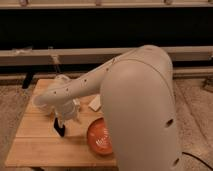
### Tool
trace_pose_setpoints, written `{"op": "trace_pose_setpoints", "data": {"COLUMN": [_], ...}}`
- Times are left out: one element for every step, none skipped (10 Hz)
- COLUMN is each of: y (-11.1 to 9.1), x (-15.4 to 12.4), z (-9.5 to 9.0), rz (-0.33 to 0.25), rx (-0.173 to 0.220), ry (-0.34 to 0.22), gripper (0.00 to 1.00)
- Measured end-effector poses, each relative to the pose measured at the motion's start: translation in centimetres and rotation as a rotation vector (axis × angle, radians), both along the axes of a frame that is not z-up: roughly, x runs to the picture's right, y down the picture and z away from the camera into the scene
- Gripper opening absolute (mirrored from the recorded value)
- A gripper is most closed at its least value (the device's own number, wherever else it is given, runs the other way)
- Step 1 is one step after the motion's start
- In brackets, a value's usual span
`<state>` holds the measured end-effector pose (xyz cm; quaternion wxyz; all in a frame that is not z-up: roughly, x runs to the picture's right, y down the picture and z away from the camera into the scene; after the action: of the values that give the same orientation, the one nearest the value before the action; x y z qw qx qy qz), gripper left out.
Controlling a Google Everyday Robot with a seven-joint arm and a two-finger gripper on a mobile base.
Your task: Knock the eraser over
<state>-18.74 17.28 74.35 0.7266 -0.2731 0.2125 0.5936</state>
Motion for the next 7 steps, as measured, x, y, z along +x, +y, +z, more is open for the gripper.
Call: {"op": "trace_pose_setpoints", "data": {"y": [0.11,0.33,0.45,0.46,0.49,0.52,0.54], "x": [-0.18,-0.44,-0.62,-0.51,-0.44,-0.51,-0.67], "z": [-0.1,-0.28,-0.38,-0.39,-0.39,-0.4,-0.46], "rz": [-0.006,-0.012,-0.016,-0.019,-0.02,-0.024,-0.029], "rx": [0.002,0.003,0.005,0.006,0.007,0.008,0.011], "ry": [-0.004,-0.008,-0.011,-0.009,-0.009,-0.011,-0.014], "gripper": [0.65,0.65,0.65,0.65,0.65,0.65,0.65]}}
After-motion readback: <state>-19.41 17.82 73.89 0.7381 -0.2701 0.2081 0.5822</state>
